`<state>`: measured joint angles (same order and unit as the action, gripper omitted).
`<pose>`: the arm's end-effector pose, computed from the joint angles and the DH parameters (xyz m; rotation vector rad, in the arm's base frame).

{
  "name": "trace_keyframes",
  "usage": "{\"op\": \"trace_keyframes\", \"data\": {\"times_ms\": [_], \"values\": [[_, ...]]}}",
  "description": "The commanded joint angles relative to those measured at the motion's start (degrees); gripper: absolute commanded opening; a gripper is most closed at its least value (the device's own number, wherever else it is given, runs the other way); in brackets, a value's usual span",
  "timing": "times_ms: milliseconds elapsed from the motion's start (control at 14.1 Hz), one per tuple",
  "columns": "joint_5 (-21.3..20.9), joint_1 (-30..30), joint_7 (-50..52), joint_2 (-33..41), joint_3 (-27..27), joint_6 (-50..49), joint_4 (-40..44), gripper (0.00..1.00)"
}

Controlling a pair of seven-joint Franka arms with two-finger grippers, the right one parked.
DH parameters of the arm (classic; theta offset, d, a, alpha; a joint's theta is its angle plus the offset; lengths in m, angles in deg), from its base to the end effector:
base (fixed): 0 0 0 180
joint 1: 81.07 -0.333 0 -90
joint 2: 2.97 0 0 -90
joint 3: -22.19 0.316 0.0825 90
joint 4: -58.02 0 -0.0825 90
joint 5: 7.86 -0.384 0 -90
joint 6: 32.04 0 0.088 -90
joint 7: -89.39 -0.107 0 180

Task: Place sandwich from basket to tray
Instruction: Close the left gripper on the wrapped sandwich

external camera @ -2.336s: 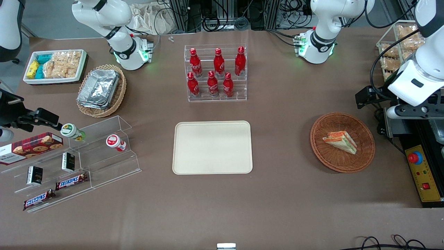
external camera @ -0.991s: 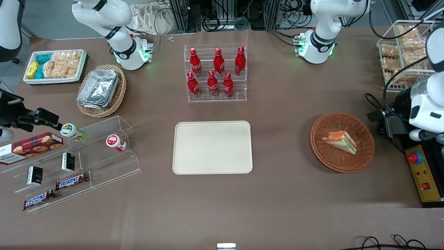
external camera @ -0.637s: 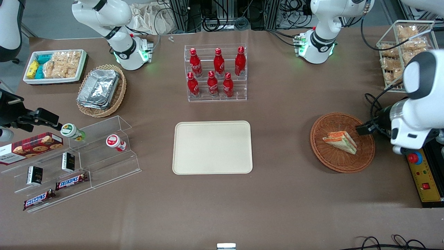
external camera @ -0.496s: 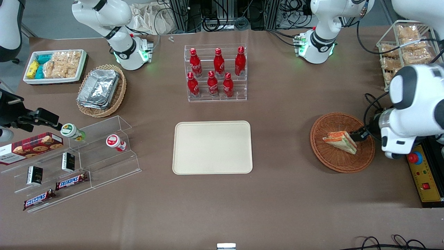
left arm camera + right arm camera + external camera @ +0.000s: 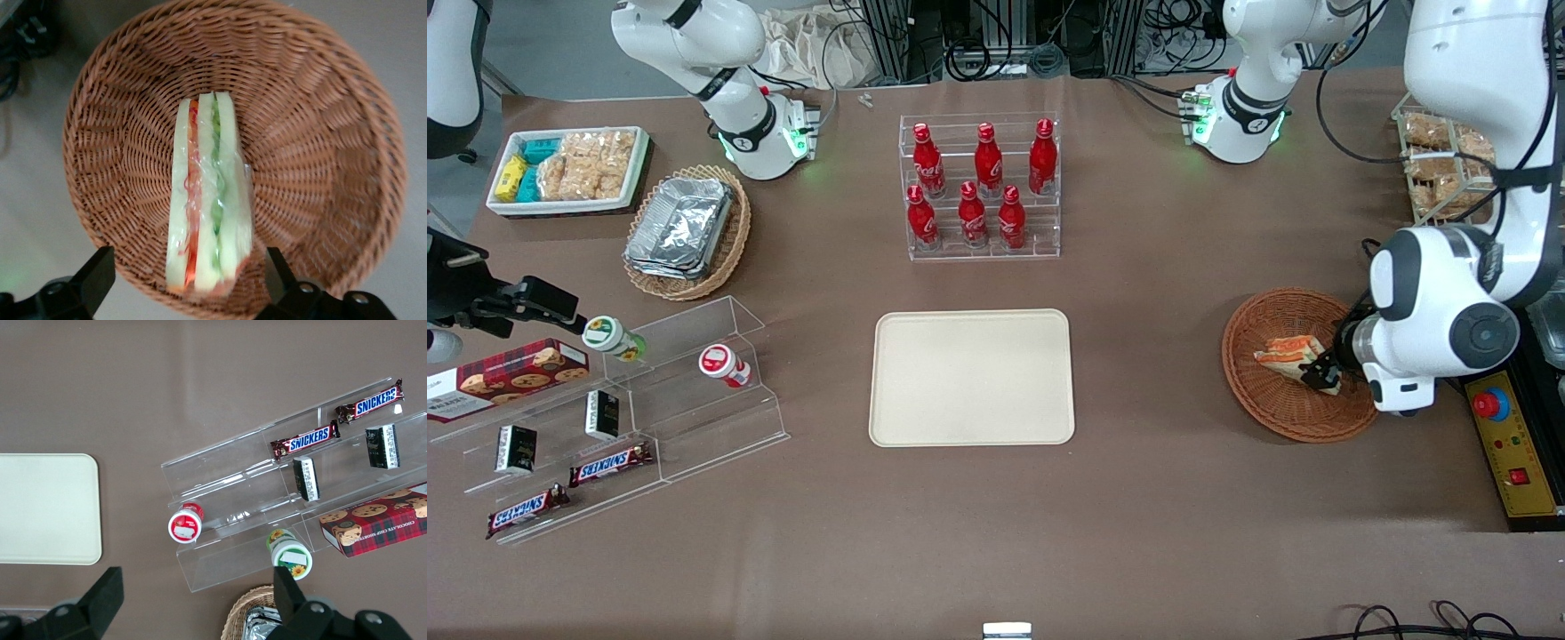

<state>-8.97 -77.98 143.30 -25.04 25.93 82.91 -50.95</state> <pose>0.5939 0.0064 0.2782 -2.6383 -1.3406 0.3454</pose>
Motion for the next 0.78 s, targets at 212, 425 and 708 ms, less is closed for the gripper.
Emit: {"op": "trace_keyframes", "data": {"times_ms": [212,425,708], "values": [[-0.47,-0.01,5.42,-3.77,-0.31,6.51,-3.26,1.0],[0.06,-0.1,6.46,-4.47,-0.31,7.13,-2.83,0.45],[0.06,-0.1,6.91,-2.99,-0.4,5.91,-2.22,0.0]]}}
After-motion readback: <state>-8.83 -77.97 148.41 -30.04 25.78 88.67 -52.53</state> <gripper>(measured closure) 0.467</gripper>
